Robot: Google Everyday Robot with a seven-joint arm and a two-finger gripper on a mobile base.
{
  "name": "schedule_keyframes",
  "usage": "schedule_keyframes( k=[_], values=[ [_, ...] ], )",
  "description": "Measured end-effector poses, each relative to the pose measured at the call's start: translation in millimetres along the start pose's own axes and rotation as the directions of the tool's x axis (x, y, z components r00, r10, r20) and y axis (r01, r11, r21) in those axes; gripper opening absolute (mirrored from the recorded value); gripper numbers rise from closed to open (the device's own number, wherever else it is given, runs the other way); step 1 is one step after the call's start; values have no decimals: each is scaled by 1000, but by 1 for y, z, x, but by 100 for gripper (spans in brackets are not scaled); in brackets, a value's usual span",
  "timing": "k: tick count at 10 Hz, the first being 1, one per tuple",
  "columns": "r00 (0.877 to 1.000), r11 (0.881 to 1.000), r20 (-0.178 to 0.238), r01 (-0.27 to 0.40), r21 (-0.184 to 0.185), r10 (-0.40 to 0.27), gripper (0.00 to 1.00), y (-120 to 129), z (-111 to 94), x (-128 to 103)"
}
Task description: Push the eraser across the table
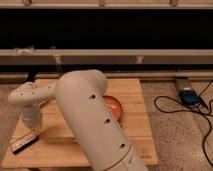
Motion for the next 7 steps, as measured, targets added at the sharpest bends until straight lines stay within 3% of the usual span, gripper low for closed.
schedule_keyframes(
  k=[5, 7],
  values=[
    [998, 998, 15, 56, 3, -56, 2, 14, -10, -4],
    [997, 998, 54, 56, 25, -57, 20, 7, -25, -3]
  ],
)
